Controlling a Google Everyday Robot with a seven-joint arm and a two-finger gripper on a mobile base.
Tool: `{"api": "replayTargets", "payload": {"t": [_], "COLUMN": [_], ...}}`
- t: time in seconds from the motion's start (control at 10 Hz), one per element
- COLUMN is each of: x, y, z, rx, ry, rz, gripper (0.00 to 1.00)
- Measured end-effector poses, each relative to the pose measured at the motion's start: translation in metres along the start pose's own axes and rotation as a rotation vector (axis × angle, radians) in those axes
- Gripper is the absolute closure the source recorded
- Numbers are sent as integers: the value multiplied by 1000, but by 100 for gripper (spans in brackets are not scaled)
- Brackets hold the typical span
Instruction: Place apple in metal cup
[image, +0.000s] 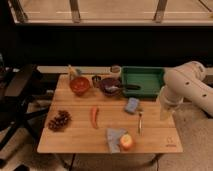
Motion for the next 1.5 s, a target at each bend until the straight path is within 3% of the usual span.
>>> {"api": "replayTargets", "payload": {"t": [1.5], "x": [0], "y": [0], "z": [0], "rx": [0], "ry": [0], "rz": [0], "gripper": [35]}}
